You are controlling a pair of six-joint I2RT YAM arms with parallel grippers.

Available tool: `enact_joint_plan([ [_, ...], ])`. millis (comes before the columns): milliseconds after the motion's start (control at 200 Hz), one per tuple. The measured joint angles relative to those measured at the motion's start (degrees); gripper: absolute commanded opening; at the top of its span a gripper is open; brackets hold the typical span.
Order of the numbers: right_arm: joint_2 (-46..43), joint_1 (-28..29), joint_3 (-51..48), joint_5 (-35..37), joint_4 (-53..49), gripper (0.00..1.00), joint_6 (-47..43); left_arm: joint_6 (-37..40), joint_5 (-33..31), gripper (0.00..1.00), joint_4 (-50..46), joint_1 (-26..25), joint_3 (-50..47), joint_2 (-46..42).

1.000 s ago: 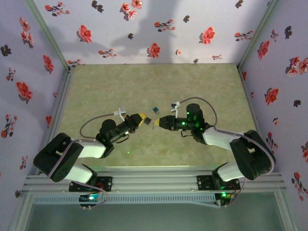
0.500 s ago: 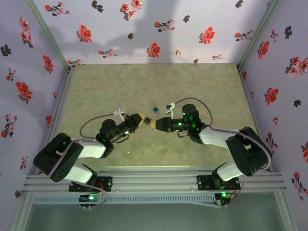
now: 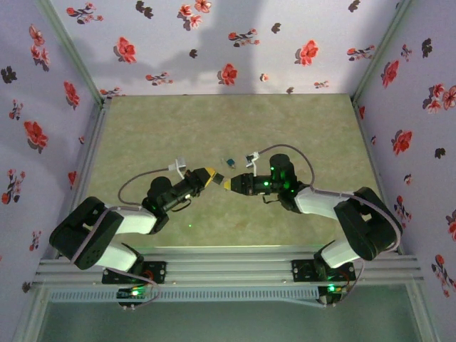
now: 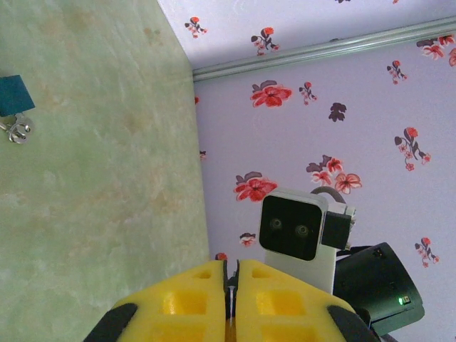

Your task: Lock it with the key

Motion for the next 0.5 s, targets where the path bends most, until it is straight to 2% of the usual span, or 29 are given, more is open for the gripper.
enact_joint_plan([
  [500, 1.4, 0.0, 0.0, 1.9, 1.4, 0.22, 0.3, 0.0, 0.6, 0.00, 0.0, 0.1, 0.0, -0.7],
])
